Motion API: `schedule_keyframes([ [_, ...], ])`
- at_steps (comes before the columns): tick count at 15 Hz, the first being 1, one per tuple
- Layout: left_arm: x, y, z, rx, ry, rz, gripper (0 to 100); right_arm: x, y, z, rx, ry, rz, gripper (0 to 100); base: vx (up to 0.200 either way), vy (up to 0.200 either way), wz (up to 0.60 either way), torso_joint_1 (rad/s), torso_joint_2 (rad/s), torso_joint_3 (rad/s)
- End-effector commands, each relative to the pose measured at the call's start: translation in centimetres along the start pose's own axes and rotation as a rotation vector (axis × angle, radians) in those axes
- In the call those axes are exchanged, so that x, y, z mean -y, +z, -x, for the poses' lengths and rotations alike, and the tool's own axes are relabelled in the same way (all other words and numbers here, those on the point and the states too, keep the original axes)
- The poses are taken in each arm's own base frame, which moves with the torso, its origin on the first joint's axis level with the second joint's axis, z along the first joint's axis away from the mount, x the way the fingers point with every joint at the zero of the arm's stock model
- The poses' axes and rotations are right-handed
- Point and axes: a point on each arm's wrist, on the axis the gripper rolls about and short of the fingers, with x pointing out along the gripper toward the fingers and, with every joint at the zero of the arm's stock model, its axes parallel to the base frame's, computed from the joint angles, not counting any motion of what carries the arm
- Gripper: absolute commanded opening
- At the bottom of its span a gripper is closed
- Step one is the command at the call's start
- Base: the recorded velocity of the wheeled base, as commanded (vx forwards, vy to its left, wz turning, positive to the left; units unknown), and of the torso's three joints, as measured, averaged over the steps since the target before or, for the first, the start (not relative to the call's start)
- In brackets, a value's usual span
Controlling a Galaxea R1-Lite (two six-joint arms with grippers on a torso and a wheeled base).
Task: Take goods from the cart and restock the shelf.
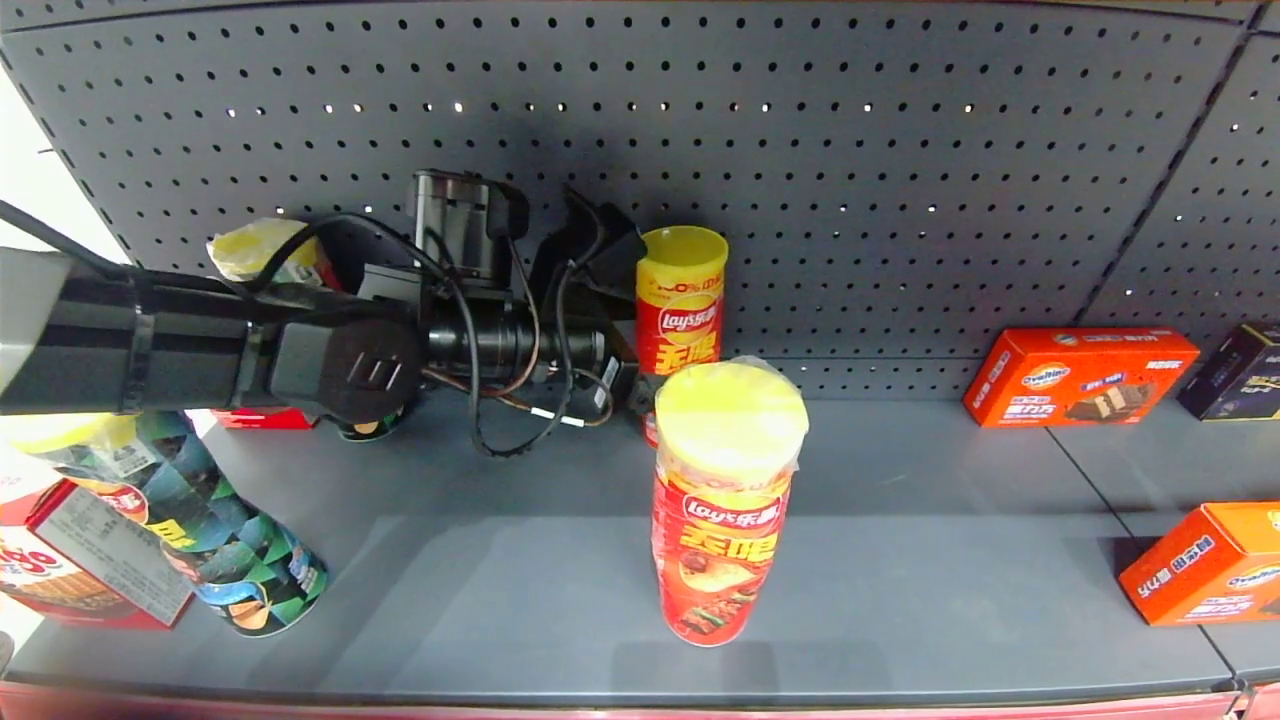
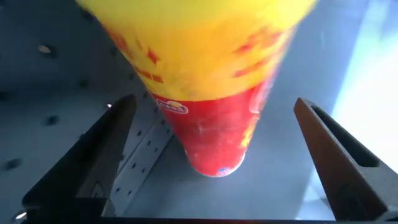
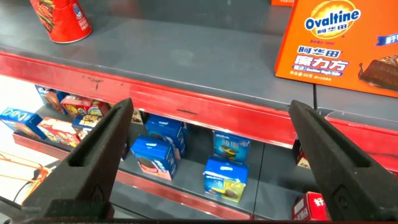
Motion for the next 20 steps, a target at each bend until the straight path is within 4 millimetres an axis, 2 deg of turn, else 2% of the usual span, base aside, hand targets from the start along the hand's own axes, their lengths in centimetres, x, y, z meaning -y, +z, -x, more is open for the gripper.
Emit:
schedule_keyframes([
  [1,0.5,1.5,2.3,0.032,0.017,-0.019,100,0.0,0.0,0.0,-0.001,0.001,0.001,100,0.0,0.0,0.0,0.0,0.0,0.0],
  [5,1.8,2.2,5.3,0.072,0.043,-0.039,100,0.0,0.0,0.0,-0.001,0.001,0.001,100,0.0,0.0,0.0,0.0,0.0,0.0],
  [8,2.0,2.3,7.5,0.081,0.074,-0.041,100,0.0,0.0,0.0,-0.001,0.001,0.001,100,0.0,0.0,0.0,0.0,0.0,0.0],
  [10,2.5,2.1,9.6,0.074,0.107,-0.035,100,0.0,0.0,0.0,-0.001,0.001,0.001,100,0.0,0.0,0.0,0.0,0.0,0.0],
  [13,3.0,1.9,10.6,0.092,0.193,-0.041,100,0.0,0.0,0.0,-0.001,0.001,0.001,100,0.0,0.0,0.0,0.0,0.0,0.0],
  [16,3.1,2.5,10.8,0.123,0.288,-0.03,100,0.0,0.0,0.0,-0.001,0.001,0.001,100,0.0,0.0,0.0,0.0,0.0,0.0],
  [20,3.7,3.9,13.3,0.176,0.361,-0.016,100,0.0,0.0,0.0,-0.001,0.001,0.001,100,0.0,0.0,0.0,0.0,0.0,0.0],
])
